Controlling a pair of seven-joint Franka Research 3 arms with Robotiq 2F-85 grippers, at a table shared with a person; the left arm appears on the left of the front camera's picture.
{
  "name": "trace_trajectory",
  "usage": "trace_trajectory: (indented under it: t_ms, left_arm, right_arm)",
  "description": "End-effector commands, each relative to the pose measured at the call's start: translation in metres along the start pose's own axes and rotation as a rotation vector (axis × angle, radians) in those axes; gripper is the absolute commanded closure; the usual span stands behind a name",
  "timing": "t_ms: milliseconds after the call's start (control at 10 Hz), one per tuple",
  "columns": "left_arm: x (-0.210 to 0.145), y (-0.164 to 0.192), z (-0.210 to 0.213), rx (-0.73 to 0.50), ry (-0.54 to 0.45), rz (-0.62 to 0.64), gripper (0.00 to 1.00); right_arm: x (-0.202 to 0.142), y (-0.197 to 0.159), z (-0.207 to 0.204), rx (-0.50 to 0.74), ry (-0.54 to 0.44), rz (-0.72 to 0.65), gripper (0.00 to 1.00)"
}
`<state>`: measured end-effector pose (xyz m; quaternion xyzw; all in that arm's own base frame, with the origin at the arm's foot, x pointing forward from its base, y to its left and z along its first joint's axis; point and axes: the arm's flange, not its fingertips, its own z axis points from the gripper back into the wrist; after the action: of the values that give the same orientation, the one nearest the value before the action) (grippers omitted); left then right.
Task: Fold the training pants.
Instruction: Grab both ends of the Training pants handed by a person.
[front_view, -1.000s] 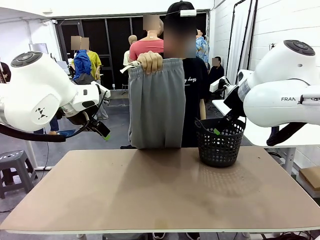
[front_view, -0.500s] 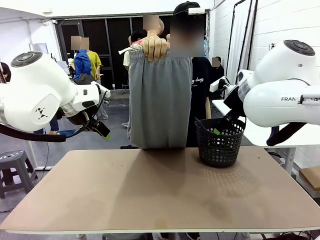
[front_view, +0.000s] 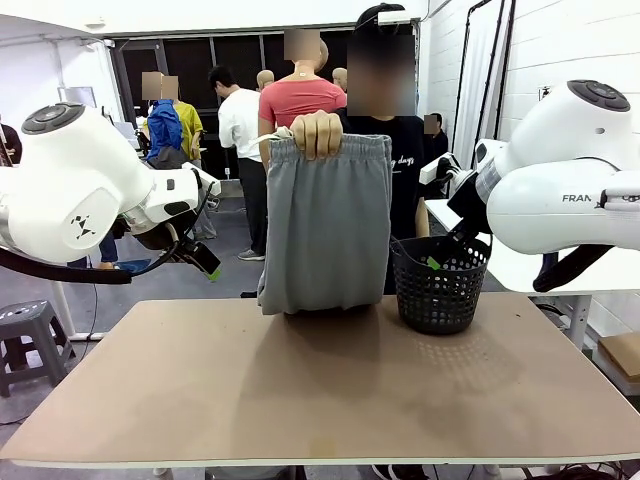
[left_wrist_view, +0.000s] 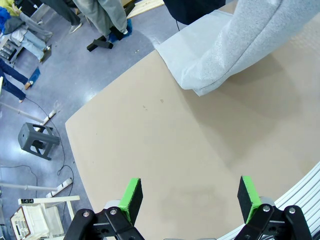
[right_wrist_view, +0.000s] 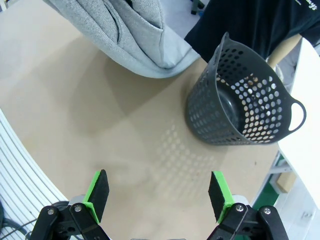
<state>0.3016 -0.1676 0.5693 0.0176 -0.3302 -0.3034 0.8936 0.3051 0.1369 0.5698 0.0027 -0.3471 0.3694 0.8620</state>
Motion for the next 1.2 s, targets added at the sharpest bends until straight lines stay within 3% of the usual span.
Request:
trace_trajectory:
  t_ms: [0,600,700,1100]
  left_arm:
    - [0.000,0.001,0.000,0.002,0.001,-0.010,0.00]
    - [0.000,0.001,0.000,0.002,0.001,-0.010,0.00]
    - [0.000,0.000,0.000,0.000,0.000,0.000,0.00]
    - [0.016,0.021,-0.009,0.030,0.109,-0.314,0.00]
  right_arm:
    - [0.000,0.000,0.000,0.005,0.001,-0.002,0.00]
    - [0.000,0.000,0.000,0.000,0.000,0.000,0.00]
    - [0.000,-0.002,0.000,-0.002,-0.010,0.076,0.00]
    - [-0.001,-0.020,-0.011,0.010,0.008,0.363,0.00]
